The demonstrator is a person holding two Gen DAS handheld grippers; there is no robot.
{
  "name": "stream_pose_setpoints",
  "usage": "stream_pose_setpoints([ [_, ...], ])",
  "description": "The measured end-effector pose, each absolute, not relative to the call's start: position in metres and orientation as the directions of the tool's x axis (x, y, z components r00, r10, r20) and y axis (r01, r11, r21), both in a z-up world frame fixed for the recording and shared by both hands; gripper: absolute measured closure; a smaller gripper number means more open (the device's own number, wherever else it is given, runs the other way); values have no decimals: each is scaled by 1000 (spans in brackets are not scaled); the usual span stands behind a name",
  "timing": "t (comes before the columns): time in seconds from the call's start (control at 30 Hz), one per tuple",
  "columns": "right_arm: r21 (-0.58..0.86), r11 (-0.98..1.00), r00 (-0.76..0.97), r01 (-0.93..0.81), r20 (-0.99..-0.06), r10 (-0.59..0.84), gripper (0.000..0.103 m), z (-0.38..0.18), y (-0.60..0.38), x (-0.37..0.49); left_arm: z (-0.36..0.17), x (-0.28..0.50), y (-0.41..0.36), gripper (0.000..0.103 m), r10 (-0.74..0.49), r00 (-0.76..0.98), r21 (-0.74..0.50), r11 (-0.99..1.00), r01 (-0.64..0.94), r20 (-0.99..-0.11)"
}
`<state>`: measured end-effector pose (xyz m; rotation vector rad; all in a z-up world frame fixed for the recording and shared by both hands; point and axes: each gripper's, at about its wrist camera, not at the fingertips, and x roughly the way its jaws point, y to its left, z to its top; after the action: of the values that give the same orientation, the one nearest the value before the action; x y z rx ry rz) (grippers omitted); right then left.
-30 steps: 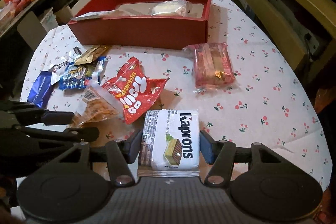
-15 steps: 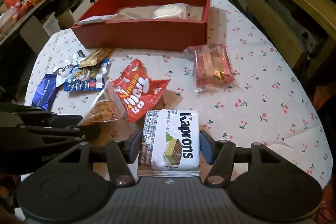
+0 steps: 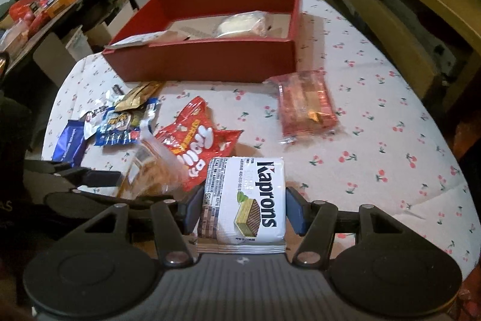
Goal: Organize snacks
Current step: 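Lift the brown bread bag and the Kaprons pack off the table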
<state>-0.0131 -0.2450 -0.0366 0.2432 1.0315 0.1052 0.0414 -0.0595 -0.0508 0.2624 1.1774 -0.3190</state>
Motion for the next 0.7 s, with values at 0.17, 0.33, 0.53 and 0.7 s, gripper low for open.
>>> stream_pose_setpoints([
  [0.17,248,968,511,23,-836,202,39,-37,-244,-15,-46,33,-53,48,-112,337,20,931,365,-935],
  [0.33,249,968,529,7,-823,208,39,-29,-242,-19,-42,27,-48,68,-72,341,44,946,321,-937],
  [0.53,268,963,581,17,-787,209,39,-14,-247,-20,-34,26,-42,71,-90,335,28,943,331,-938],
  [0.7,276,961,577,27,-789,210,39,-15,-245,-7,-25,38,-32,72,-162,320,-54,945,321,-933],
])
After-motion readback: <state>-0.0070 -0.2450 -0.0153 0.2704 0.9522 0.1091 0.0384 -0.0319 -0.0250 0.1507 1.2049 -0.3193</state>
